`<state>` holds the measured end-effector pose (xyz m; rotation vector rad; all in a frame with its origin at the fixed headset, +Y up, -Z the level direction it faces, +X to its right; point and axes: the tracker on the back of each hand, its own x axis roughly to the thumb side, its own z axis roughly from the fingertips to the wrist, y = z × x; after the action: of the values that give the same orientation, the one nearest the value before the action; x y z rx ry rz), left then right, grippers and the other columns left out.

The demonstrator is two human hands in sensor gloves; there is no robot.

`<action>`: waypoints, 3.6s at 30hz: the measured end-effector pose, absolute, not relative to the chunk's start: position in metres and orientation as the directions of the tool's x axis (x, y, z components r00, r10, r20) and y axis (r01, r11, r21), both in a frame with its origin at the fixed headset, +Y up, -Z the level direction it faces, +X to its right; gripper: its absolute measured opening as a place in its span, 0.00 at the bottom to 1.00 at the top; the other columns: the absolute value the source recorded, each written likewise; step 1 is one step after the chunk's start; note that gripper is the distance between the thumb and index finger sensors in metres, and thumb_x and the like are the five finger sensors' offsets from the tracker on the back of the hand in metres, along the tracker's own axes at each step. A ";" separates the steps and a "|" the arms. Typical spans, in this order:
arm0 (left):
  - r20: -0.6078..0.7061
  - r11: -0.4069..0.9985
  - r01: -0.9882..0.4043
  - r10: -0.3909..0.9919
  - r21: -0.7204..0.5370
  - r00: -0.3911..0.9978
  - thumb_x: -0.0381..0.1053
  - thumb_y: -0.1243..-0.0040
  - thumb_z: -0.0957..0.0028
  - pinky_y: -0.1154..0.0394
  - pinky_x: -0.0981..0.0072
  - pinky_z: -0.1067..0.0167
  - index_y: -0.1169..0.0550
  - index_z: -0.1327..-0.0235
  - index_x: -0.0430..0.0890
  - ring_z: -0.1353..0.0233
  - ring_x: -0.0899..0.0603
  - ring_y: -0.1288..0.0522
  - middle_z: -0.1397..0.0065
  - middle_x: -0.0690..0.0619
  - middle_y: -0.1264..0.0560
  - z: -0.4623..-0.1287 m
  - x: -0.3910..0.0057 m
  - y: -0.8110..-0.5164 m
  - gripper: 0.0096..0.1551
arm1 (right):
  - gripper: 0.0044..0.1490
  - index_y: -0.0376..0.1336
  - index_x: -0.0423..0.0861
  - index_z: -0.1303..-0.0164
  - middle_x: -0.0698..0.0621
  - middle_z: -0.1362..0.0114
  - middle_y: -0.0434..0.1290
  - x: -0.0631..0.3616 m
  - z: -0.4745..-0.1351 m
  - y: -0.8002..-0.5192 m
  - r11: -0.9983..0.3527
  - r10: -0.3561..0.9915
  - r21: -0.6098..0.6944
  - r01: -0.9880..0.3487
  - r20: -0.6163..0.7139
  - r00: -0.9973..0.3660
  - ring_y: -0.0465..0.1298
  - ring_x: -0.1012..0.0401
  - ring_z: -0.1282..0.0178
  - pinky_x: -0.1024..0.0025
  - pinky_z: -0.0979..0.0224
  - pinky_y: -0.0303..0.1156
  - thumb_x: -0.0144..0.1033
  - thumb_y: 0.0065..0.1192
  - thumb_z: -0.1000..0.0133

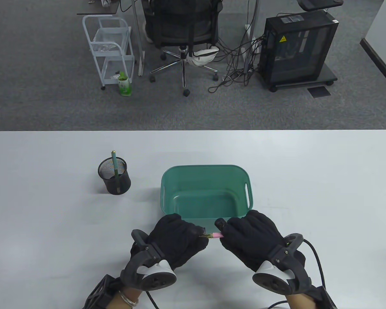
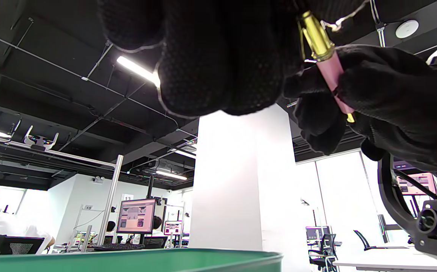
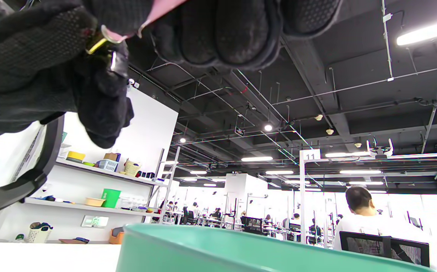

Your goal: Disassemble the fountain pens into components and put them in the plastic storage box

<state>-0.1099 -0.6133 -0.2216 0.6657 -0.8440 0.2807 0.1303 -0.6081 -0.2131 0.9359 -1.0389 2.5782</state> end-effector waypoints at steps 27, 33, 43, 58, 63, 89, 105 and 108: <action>0.752 0.764 -0.461 -0.047 0.451 0.658 0.62 0.48 0.31 0.28 0.49 0.30 0.22 0.39 0.44 0.44 0.48 0.16 0.42 0.53 0.15 -0.220 -0.109 -0.614 0.25 | 0.29 0.70 0.58 0.32 0.57 0.36 0.74 0.130 -0.213 -0.608 -0.731 -0.043 -0.550 -0.403 0.627 -0.777 0.77 0.63 0.42 0.56 0.23 0.67 0.55 0.56 0.41; 0.758 0.765 -0.469 -0.038 0.442 0.651 0.62 0.52 0.30 0.27 0.49 0.33 0.19 0.43 0.43 0.48 0.48 0.15 0.47 0.53 0.13 -0.221 -0.109 -0.614 0.26 | 0.29 0.70 0.58 0.31 0.57 0.36 0.74 0.130 -0.213 -0.608 -0.731 -0.043 -0.550 -0.403 0.627 -0.777 0.77 0.63 0.42 0.56 0.23 0.67 0.55 0.56 0.41; 0.762 0.766 -0.474 -0.030 0.433 0.647 0.62 0.57 0.30 0.25 0.50 0.36 0.15 0.51 0.43 0.53 0.48 0.13 0.54 0.53 0.11 -0.222 -0.109 -0.615 0.29 | 0.29 0.70 0.58 0.32 0.57 0.36 0.74 0.129 -0.214 -0.609 -0.735 -0.046 -0.547 -0.401 0.630 -0.775 0.77 0.63 0.42 0.56 0.23 0.67 0.55 0.56 0.41; 0.750 0.767 -0.460 -0.042 0.448 0.661 0.67 0.49 0.33 0.31 0.46 0.28 0.27 0.30 0.44 0.38 0.46 0.18 0.35 0.50 0.18 -0.222 -0.110 -0.615 0.33 | 0.29 0.70 0.59 0.31 0.57 0.36 0.74 0.130 -0.215 -0.609 -0.734 -0.043 -0.550 -0.398 0.623 -0.781 0.77 0.63 0.42 0.56 0.23 0.67 0.55 0.56 0.41; 0.744 0.773 -0.446 -0.050 0.451 0.666 0.64 0.45 0.33 0.30 0.47 0.28 0.25 0.34 0.45 0.39 0.47 0.18 0.37 0.52 0.17 -0.221 -0.109 -0.615 0.28 | 0.29 0.70 0.58 0.32 0.57 0.36 0.74 0.130 -0.216 -0.609 -0.738 -0.044 -0.548 -0.395 0.623 -0.781 0.77 0.63 0.42 0.56 0.23 0.67 0.55 0.56 0.41; 0.755 0.774 -0.463 -0.028 0.431 0.655 0.65 0.59 0.30 0.28 0.47 0.32 0.19 0.40 0.42 0.46 0.46 0.15 0.45 0.51 0.13 -0.223 -0.109 -0.616 0.32 | 0.29 0.70 0.58 0.32 0.57 0.36 0.74 0.129 -0.215 -0.609 -0.735 -0.046 -0.550 -0.397 0.625 -0.779 0.77 0.63 0.42 0.56 0.23 0.67 0.55 0.56 0.41; 0.741 0.773 -0.436 -0.064 0.461 0.669 0.61 0.45 0.31 0.30 0.47 0.28 0.25 0.34 0.45 0.39 0.47 0.18 0.37 0.52 0.17 -0.221 -0.107 -0.616 0.25 | 0.28 0.70 0.59 0.32 0.57 0.36 0.74 0.132 -0.215 -0.609 -0.732 -0.044 -0.555 -0.396 0.618 -0.785 0.77 0.63 0.42 0.56 0.23 0.67 0.55 0.56 0.41; 0.742 0.775 -0.437 -0.061 0.456 0.667 0.61 0.48 0.31 0.30 0.47 0.28 0.24 0.36 0.44 0.41 0.47 0.17 0.39 0.52 0.16 -0.221 -0.106 -0.616 0.24 | 0.29 0.70 0.58 0.31 0.57 0.36 0.74 0.132 -0.216 -0.609 -0.733 -0.045 -0.554 -0.395 0.619 -0.784 0.77 0.63 0.42 0.56 0.23 0.67 0.55 0.56 0.41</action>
<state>-0.1065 -0.6163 -0.2213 0.6656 -0.8255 0.2311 0.1316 -0.6092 -0.2156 0.9259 -1.0393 2.5911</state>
